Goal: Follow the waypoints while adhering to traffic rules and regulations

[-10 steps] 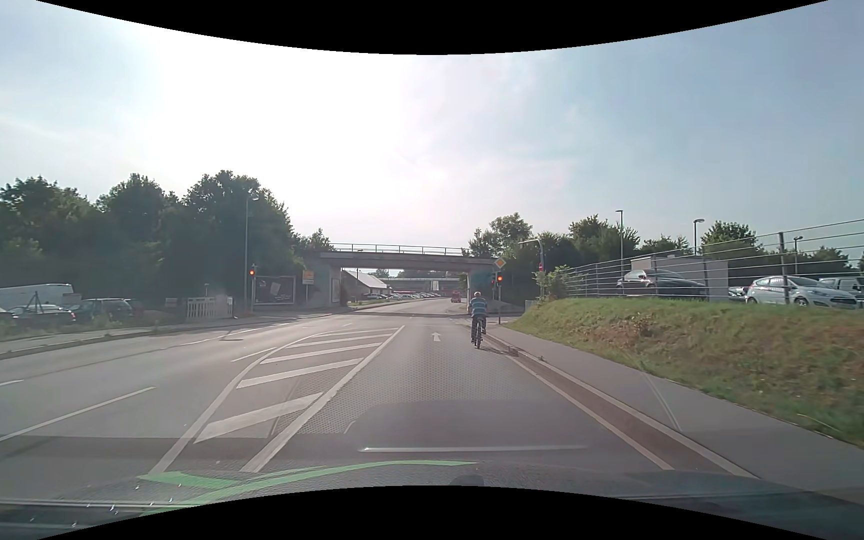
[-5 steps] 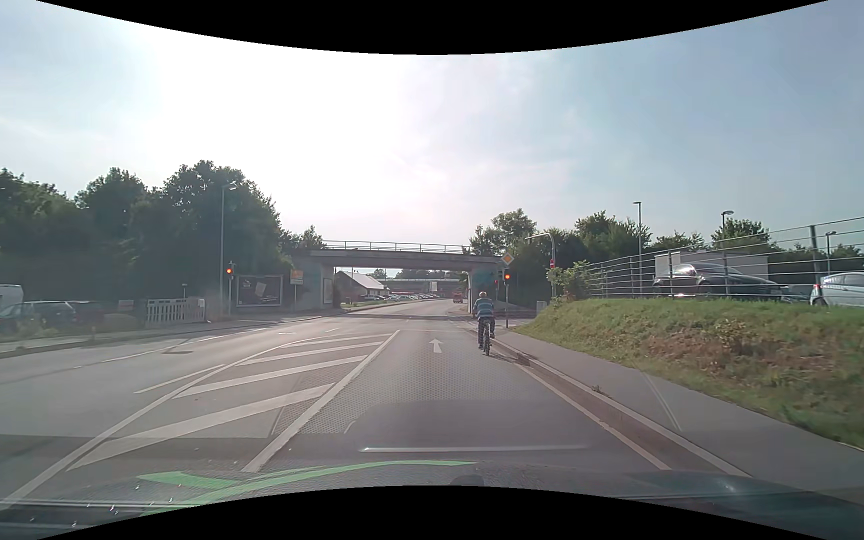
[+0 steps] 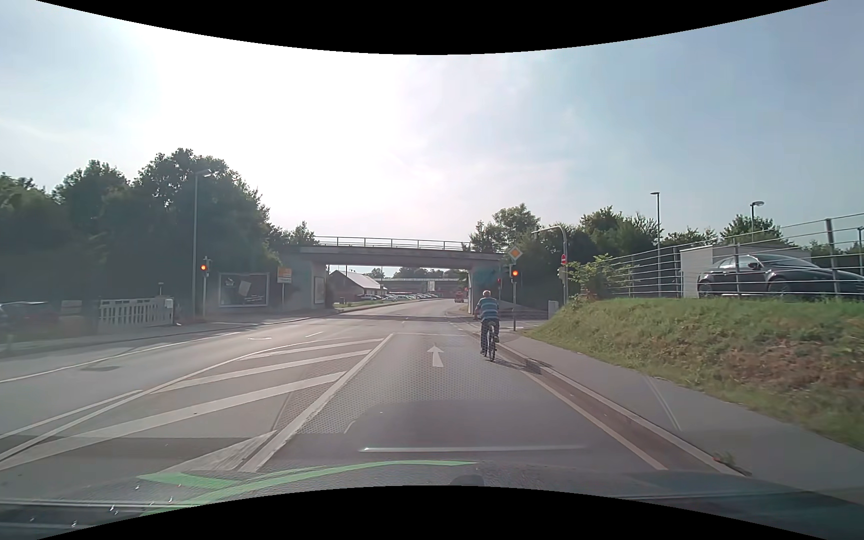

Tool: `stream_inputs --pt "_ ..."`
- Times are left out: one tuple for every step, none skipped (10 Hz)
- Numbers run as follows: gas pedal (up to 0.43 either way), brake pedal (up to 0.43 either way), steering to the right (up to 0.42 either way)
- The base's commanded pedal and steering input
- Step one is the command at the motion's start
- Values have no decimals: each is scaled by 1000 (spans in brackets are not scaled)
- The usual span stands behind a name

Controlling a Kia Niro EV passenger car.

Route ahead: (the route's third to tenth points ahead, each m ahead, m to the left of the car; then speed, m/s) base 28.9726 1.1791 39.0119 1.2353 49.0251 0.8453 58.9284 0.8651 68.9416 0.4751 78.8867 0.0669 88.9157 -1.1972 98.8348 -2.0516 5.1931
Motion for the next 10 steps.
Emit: stream_inputs --pt "0 213 8" --pt "0 207 6" --pt "0 201 6" --pt "0 201 6" --pt "0 189 7" --pt "0 189 6" --pt "0 183 6" --pt "0 183 5" --pt "0 183 5" --pt "0 183 5"
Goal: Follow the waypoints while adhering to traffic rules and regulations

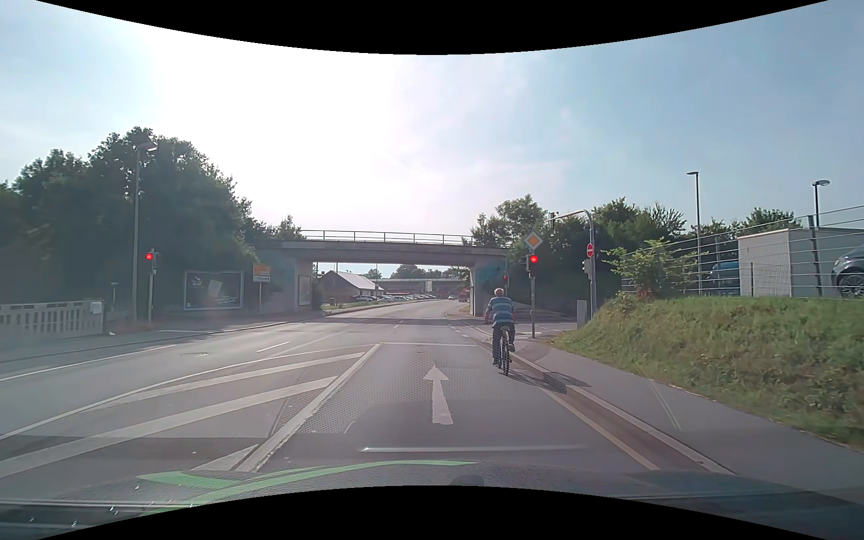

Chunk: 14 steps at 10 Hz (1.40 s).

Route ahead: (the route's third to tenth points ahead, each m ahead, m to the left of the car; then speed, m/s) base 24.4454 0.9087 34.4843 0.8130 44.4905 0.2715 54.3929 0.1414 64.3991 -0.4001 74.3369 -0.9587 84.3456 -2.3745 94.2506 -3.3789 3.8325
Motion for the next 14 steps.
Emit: stream_inputs --pt "0 183 4" --pt "0 183 4" --pt "0 183 4" --pt "0 171 5" --pt "0 165 5" --pt "0 159 5" --pt "0 159 5" --pt "0 159 4" --pt "0 152 4" --pt "0 146 5" --pt "0 128 4" --pt "0 122 4" --pt "0 128 4" --pt "0 134 4"
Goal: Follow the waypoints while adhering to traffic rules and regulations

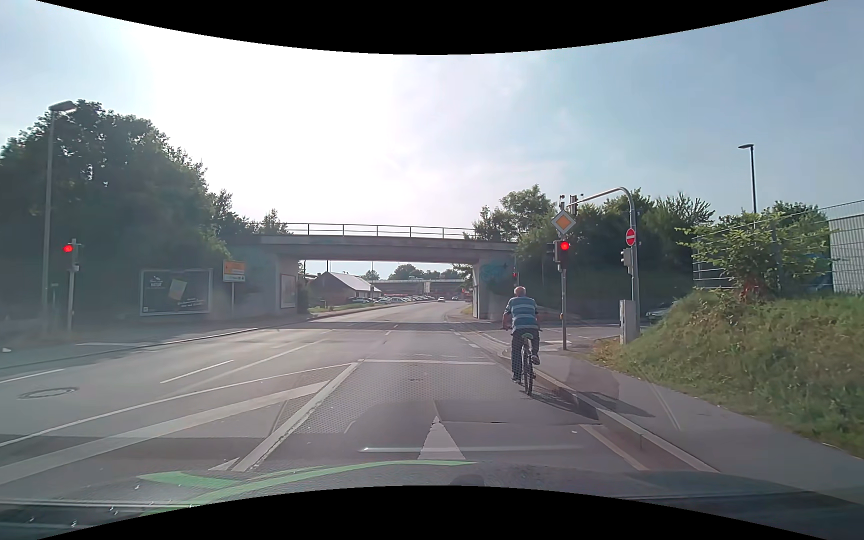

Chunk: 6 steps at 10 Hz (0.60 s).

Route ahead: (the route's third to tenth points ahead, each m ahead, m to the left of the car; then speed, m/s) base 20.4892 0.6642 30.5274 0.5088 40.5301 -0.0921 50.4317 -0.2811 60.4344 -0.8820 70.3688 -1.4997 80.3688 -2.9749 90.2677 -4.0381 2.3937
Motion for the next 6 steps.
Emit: stream_inputs --pt "0 128 4" --pt "0 116 3" --pt "0 104 3" --pt "0 104 3" --pt "0 104 3" --pt "0 110 2"
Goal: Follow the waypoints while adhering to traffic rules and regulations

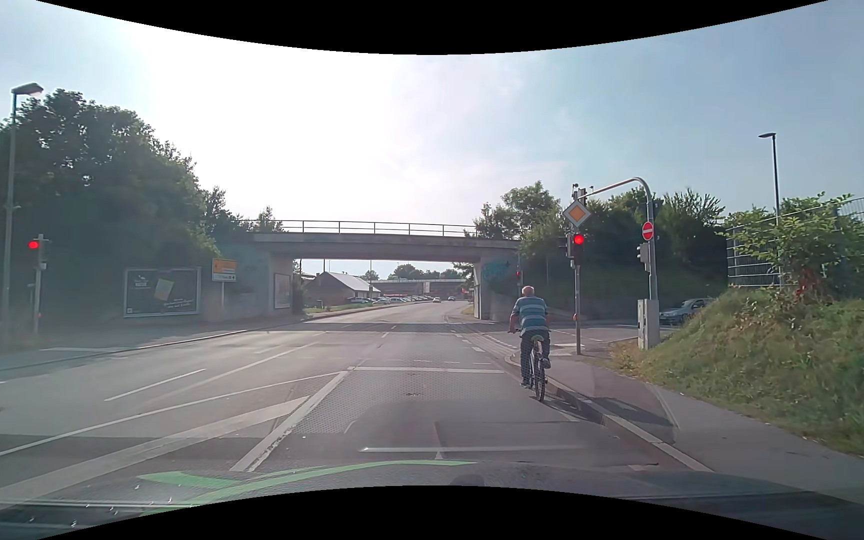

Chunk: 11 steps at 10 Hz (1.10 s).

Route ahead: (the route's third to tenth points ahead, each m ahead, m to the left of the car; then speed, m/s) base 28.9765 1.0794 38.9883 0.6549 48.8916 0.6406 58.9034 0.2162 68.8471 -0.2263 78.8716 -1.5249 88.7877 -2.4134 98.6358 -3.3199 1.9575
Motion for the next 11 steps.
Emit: stream_inputs --pt "0 110 1" --pt "0 104 1" --pt "0 104 1" --pt "0 110 1" --pt "0 110 1" --pt "0 110 1" --pt "0 116 1" --pt "0 122 1" --pt "0 128 1" --pt "0 140 1" --pt "0 140 1"
